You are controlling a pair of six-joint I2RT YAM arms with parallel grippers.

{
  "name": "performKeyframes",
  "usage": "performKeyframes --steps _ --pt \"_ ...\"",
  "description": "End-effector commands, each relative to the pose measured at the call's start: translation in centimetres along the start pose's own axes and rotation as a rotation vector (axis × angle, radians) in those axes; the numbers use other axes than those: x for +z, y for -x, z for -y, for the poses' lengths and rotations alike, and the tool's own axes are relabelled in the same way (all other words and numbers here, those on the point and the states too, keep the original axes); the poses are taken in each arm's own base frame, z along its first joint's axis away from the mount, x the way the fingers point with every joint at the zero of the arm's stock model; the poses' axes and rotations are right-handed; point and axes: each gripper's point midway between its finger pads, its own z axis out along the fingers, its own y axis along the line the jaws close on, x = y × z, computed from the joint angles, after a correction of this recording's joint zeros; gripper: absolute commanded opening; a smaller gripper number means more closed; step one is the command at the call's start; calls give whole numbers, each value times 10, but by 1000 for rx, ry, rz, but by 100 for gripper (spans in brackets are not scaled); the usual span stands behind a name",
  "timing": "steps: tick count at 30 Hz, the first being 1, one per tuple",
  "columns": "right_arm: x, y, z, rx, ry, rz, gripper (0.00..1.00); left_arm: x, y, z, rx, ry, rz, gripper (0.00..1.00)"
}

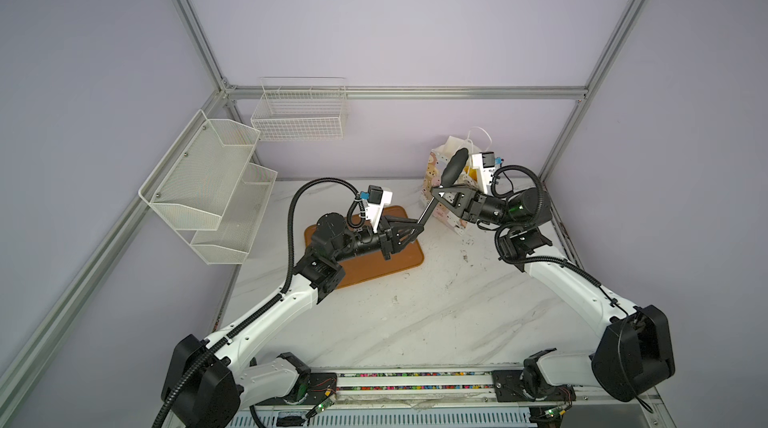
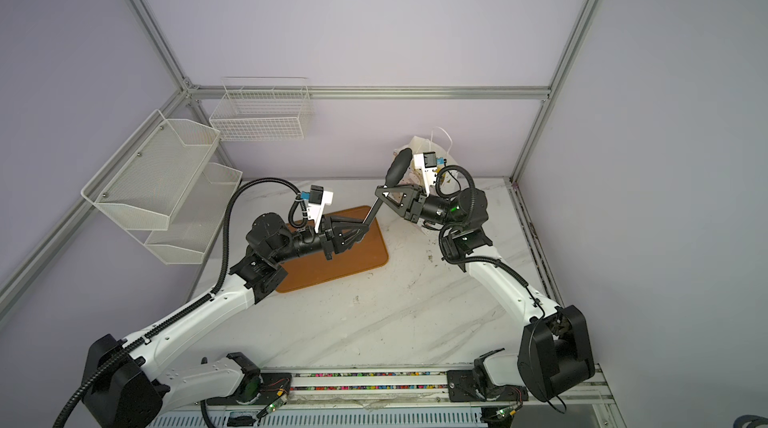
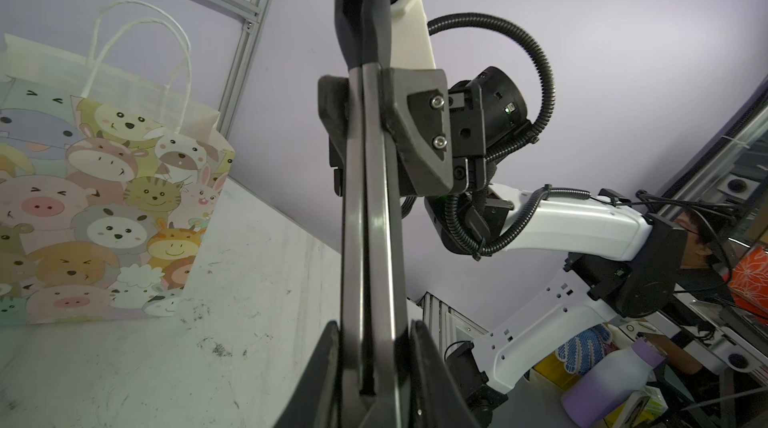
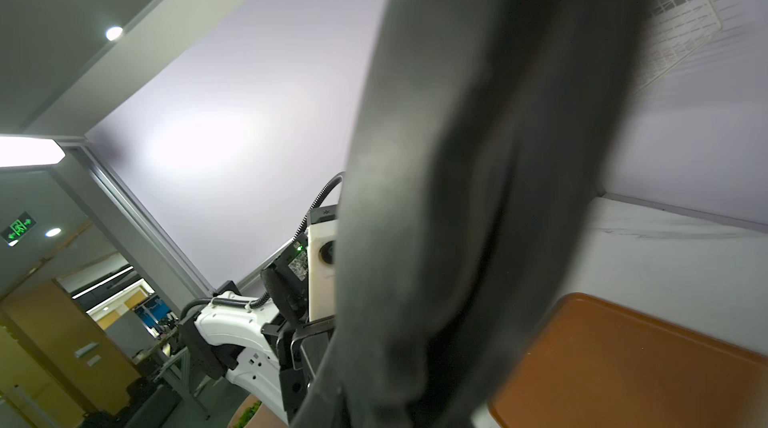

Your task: Take the fake bread out of the paper bag

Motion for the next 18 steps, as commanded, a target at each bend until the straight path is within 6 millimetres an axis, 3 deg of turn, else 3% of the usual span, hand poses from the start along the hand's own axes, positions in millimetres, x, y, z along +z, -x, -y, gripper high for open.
performKeyframes --steps 1,2,5,18 --pt "1 11 -16 -87 19 27 5 -6 2 -4 37 52 -8 46" --pt "1 10 -17 -95 28 22 4 -6 2 -3 44 51 -16 55" --pt "2 4 -19 -118 53 -17 0 -4 4 4 71 26 -44 65" --pt "12 -18 -23 -204 101 -188 0 14 15 18 87 -77 -143 69"
